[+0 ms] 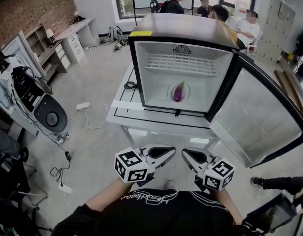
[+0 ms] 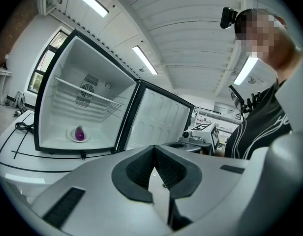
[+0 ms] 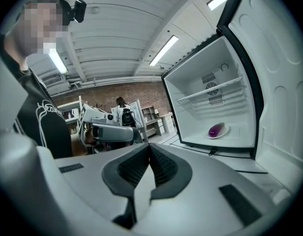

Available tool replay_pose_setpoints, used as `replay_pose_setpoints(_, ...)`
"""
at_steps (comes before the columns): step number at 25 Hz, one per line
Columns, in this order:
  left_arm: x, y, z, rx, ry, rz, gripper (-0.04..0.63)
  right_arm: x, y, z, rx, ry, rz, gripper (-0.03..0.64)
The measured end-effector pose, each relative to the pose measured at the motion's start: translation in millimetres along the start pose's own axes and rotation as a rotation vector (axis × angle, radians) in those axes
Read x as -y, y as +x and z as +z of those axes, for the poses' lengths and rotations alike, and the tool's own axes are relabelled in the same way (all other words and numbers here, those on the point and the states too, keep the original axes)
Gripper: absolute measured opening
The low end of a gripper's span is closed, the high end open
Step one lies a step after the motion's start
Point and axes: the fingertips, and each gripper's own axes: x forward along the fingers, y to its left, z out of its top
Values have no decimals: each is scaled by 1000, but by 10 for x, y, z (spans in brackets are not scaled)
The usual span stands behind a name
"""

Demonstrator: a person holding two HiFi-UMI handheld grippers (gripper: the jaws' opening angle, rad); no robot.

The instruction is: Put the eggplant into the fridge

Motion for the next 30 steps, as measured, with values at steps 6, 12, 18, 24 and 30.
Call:
replay_pose_setpoints(6,385,-482,-140,-3,14,-35,8,-621,-37,-166,16,-22,-22,8)
replay_pose_setpoints(12,769,-937,-300,-6,46,-69,8,-1209,-130,-302,38,-22,-78,8)
replay_pose_setpoints(18,1032,-1269,-392,1,81,-82,8,-1585,-208,-435,50,-53,-98,8)
replay_pose_setpoints(24,1183,-1539,-391,39,67,-105,8,-1850,-236,-473,44,-70,-124,8)
replay_pose_setpoints(30,1237,-1718,-342,72,55,-116,8,-1966,-230,-476,36,-107,-152,8)
